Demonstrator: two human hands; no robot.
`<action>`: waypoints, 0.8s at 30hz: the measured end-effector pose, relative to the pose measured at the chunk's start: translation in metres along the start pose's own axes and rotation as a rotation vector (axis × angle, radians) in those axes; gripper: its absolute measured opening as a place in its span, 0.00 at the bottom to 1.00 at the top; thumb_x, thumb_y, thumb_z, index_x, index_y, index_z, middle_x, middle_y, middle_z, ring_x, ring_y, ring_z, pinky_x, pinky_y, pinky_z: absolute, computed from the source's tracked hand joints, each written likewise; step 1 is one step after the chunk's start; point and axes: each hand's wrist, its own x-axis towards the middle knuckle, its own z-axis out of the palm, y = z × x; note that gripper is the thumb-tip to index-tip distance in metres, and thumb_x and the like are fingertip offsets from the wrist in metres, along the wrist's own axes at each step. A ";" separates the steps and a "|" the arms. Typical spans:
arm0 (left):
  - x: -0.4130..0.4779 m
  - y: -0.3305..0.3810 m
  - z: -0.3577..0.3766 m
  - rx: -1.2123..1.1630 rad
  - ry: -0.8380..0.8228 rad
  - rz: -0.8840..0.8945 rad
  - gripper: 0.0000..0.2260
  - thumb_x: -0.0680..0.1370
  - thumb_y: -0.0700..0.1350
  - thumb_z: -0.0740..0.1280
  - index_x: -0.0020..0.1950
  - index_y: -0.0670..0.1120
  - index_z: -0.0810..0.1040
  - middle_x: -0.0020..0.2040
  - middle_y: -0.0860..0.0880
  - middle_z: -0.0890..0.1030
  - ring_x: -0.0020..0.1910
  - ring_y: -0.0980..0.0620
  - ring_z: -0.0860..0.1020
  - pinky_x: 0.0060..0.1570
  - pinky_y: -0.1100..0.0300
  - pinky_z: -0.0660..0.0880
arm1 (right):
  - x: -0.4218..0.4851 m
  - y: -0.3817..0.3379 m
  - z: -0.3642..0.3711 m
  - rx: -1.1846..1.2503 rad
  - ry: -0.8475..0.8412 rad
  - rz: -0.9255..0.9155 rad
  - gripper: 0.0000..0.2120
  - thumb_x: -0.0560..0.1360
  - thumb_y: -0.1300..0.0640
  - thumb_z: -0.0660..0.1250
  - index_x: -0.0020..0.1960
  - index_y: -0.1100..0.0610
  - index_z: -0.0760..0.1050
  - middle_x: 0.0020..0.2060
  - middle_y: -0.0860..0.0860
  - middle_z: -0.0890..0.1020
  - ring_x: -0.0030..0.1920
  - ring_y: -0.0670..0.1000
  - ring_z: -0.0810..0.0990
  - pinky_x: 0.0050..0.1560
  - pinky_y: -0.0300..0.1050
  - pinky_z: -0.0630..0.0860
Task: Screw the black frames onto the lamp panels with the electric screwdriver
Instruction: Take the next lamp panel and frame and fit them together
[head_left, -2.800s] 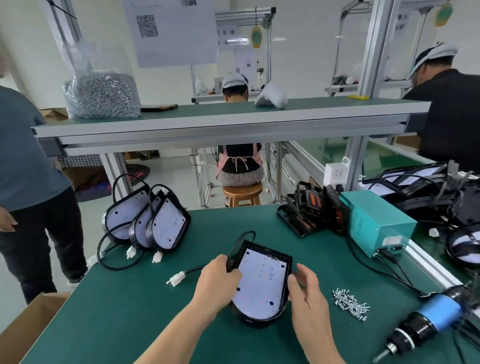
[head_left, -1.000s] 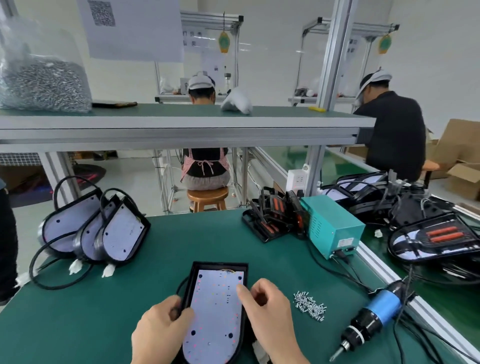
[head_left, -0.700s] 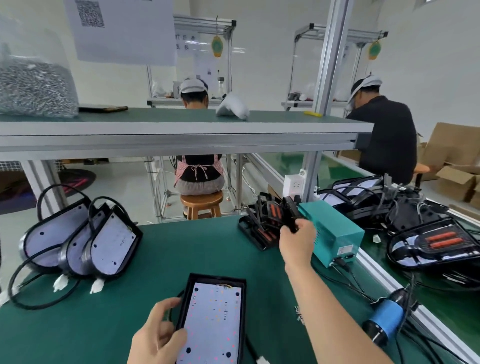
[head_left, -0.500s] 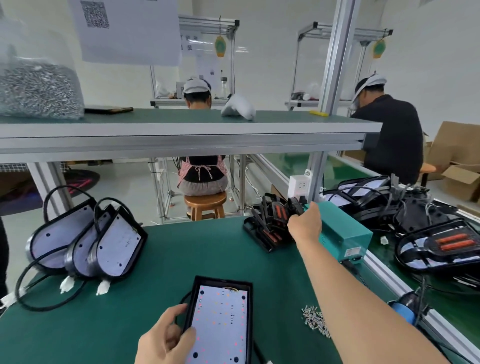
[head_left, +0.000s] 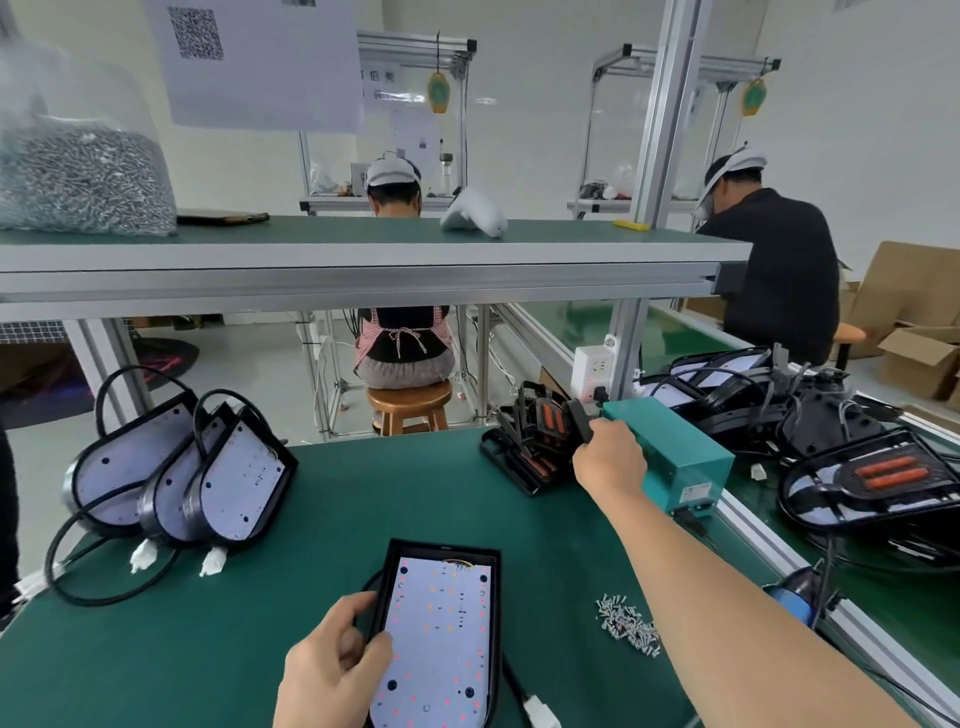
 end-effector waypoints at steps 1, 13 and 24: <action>0.000 0.000 -0.001 0.004 0.000 -0.002 0.13 0.74 0.35 0.70 0.50 0.53 0.81 0.25 0.49 0.67 0.28 0.53 0.65 0.37 0.59 0.66 | -0.005 0.002 0.000 -0.006 0.004 -0.010 0.16 0.78 0.63 0.65 0.65 0.59 0.76 0.62 0.57 0.77 0.60 0.62 0.79 0.57 0.53 0.74; 0.001 0.000 -0.003 0.034 -0.014 0.019 0.13 0.75 0.37 0.70 0.49 0.56 0.81 0.24 0.54 0.64 0.26 0.55 0.64 0.34 0.59 0.65 | -0.051 0.019 -0.031 0.101 0.178 0.007 0.16 0.80 0.61 0.64 0.66 0.58 0.78 0.59 0.57 0.79 0.57 0.62 0.80 0.56 0.54 0.75; 0.000 -0.002 -0.003 0.019 -0.024 0.031 0.09 0.77 0.39 0.70 0.49 0.53 0.82 0.25 0.53 0.65 0.28 0.54 0.63 0.34 0.58 0.63 | -0.110 0.041 -0.060 0.238 0.390 -0.072 0.06 0.79 0.54 0.68 0.54 0.54 0.80 0.47 0.48 0.77 0.37 0.46 0.72 0.44 0.48 0.69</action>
